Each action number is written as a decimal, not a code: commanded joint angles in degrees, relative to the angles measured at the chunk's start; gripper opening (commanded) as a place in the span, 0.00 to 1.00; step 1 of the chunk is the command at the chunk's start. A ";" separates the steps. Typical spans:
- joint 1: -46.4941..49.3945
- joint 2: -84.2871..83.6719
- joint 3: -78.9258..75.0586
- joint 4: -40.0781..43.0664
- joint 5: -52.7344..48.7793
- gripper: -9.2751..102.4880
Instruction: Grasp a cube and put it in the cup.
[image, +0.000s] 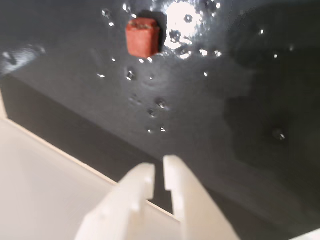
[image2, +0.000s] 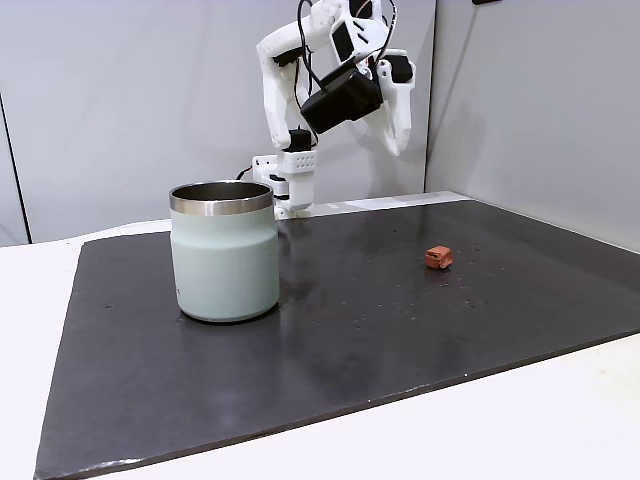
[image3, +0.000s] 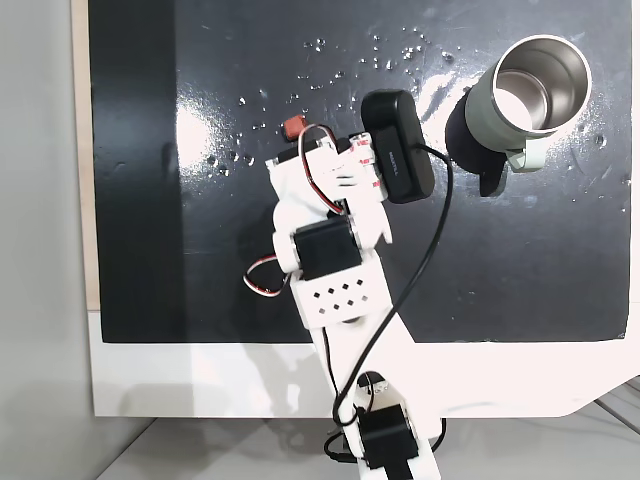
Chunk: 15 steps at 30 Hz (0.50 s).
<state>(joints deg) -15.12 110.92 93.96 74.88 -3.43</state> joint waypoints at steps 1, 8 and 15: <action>-0.62 -5.36 -9.76 4.48 2.20 0.08; 0.44 -15.91 -21.36 10.20 1.23 0.08; 3.34 -29.36 -37.09 17.40 1.49 0.08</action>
<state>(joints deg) -13.18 84.64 65.65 89.47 -2.02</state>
